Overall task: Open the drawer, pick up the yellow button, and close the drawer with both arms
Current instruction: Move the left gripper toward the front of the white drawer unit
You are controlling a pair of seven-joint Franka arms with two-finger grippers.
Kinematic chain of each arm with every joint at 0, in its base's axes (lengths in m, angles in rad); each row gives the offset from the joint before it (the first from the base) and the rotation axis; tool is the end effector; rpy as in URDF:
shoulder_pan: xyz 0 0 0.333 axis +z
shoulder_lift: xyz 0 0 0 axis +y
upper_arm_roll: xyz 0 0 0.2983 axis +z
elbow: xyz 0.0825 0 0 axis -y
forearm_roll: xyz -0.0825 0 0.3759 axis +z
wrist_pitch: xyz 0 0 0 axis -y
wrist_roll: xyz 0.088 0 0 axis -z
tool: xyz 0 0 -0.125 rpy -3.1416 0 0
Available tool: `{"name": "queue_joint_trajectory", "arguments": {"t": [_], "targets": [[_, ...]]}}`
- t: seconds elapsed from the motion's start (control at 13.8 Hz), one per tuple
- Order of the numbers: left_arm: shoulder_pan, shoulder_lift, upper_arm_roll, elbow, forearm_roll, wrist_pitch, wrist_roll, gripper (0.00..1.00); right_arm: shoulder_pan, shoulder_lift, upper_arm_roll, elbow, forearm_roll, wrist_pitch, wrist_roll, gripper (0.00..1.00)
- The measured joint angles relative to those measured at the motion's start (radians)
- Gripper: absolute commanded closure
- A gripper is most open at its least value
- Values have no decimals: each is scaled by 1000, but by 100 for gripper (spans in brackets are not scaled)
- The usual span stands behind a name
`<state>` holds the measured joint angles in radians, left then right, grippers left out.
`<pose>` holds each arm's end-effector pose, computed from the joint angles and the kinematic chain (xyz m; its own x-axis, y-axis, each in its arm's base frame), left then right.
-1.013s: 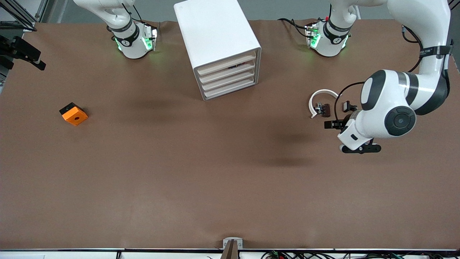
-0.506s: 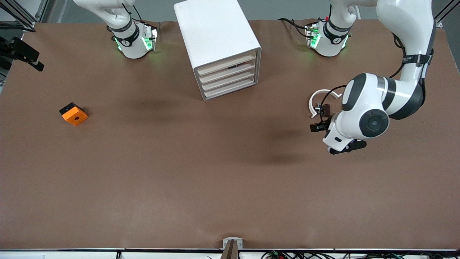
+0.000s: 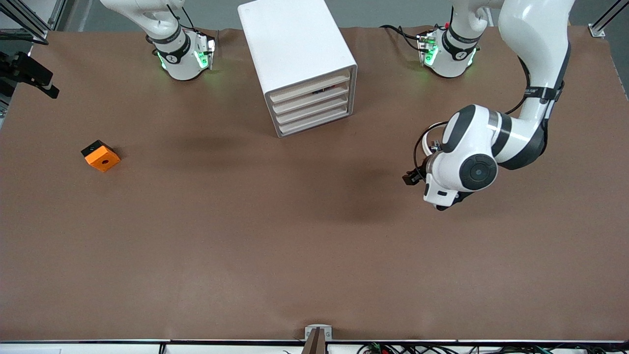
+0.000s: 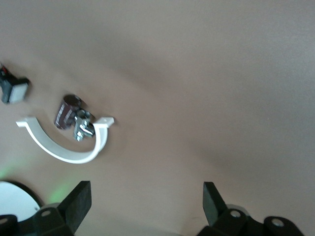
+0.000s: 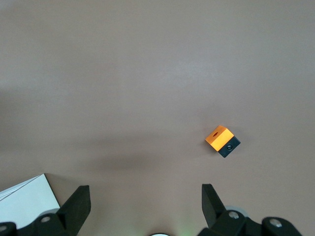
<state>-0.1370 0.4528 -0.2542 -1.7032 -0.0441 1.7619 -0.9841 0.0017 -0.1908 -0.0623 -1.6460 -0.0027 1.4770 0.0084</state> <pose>0.5543 -0.2234 0.2856 0.7497 0.5750 -0.3276 0.5279 -0.8182 -0.2277 0.4780 -0.0325 0.6436 0.9974 -0.0683 0.0214 -0.0681 -0.9976 -0.0093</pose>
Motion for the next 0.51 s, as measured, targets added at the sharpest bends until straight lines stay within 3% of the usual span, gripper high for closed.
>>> {"name": "queue_joint_trajectory", "arguments": {"t": [0.51], "targets": [[2, 144, -38, 93, -193, -6, -415, 0, 0, 1, 0, 0, -12, 0, 0, 0]]}}
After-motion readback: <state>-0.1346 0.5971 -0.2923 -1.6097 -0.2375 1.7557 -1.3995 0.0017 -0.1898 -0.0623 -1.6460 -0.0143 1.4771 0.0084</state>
